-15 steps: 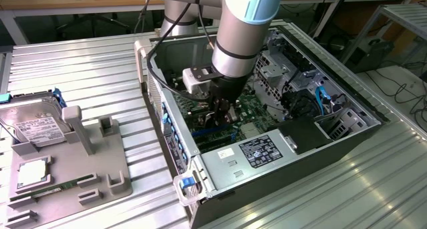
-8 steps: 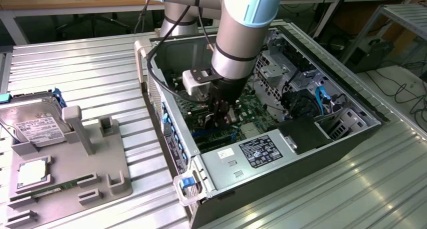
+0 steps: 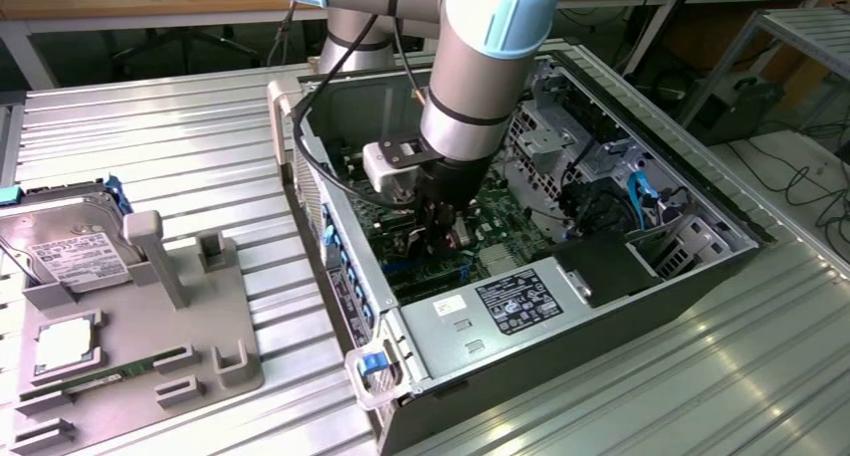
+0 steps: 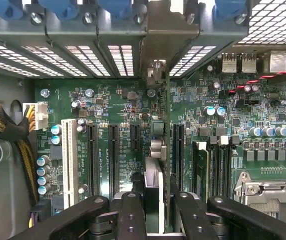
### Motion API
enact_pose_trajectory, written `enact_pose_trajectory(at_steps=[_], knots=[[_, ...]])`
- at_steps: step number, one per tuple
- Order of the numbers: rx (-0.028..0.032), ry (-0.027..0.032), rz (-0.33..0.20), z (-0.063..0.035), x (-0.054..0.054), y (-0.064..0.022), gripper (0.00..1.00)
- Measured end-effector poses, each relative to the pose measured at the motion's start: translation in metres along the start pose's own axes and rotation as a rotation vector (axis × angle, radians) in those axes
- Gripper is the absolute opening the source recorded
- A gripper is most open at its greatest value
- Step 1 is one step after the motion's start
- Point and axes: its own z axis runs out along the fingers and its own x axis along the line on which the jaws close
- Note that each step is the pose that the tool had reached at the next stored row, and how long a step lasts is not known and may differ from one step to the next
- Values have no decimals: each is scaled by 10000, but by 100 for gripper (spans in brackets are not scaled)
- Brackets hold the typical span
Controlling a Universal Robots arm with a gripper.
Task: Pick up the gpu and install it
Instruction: 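Insert the gpu into the slot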
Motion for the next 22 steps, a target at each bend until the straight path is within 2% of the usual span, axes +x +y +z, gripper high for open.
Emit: enact_pose_trajectory(at_steps=[7, 15, 16, 17, 18, 19, 21, 22], knots=[[-4, 10, 0, 96, 3, 1, 28], [0, 0, -1, 101, 2, 1, 28], [11, -34, -1, 110, -3, -1, 28], [16, -38, -1, 117, -3, -1, 29], [7, -12, 0, 106, -3, 0, 29], [3, 1, 0, 100, -2, 1, 35], [25, 2, 0, 68, -5, 3, 35], [57, -3, -1, 27, -10, 3, 35]])
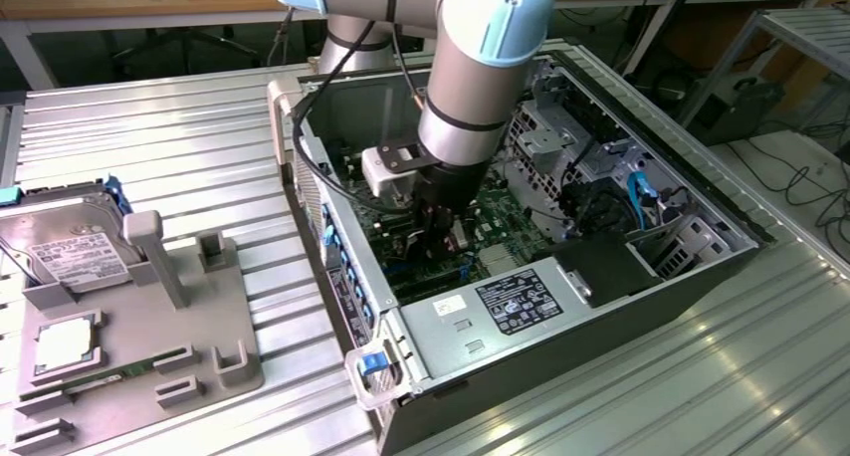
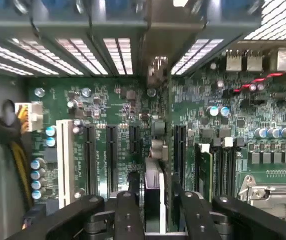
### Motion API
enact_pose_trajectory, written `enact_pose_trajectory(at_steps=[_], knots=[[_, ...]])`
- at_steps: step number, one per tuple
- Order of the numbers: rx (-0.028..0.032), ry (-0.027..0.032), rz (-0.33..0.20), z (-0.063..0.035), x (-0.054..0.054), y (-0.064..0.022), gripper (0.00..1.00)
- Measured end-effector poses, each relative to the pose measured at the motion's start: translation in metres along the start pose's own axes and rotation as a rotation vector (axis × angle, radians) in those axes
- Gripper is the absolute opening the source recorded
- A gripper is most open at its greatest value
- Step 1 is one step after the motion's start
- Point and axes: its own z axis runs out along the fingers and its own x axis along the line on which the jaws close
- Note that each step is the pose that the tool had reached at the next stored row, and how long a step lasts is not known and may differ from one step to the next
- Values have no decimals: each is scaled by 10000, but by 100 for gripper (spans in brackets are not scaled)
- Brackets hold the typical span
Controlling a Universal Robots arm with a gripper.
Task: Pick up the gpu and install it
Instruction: 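Insert the gpu into the slot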
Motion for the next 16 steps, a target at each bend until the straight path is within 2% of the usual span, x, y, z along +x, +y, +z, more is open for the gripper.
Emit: enact_pose_trajectory(at_steps=[6, 14, 16], knots=[[92, 7, -2, -262, -17, 5, 35], [150, 9, -3, -628, -25, 12, 35], [161, 8, -3, -668, -26, 13, 35]])
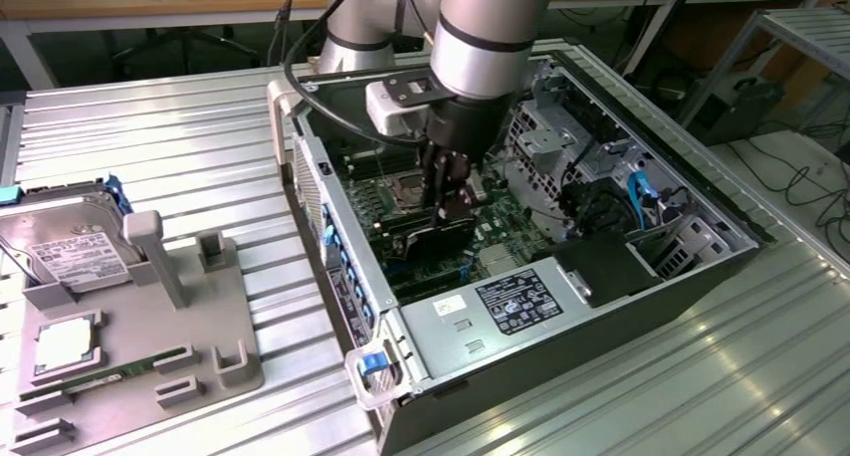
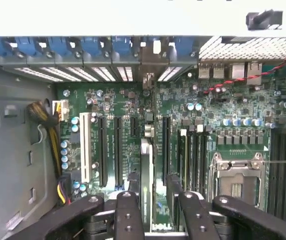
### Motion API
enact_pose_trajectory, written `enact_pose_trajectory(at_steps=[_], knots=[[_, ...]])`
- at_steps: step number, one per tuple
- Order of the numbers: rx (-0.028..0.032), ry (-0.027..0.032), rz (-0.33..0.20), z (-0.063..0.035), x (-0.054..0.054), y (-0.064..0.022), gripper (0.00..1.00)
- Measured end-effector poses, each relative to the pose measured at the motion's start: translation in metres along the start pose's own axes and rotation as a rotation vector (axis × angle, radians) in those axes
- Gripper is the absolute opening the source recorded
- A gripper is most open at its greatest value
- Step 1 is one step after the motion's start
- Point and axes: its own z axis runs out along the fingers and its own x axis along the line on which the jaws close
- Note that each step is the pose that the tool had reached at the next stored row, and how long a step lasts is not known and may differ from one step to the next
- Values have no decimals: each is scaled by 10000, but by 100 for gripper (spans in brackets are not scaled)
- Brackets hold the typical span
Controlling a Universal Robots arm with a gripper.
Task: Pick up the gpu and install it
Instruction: 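Insert the gpu into the slot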
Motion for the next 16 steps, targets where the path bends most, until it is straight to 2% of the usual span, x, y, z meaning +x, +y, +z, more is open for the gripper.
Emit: enact_pose_trajectory(at_steps=[1, 3, 5, 7, 16], knots=[[0, 1, 0, 0, 0, 0, 34], [0, 1, 0, -1, 0, 0, 21], [0, 1, 0, 0, 0, 0, 21], [0, 1, 0, 0, 0, 0, 11], [0, 1, 0, 0, 0, 0, 11]])
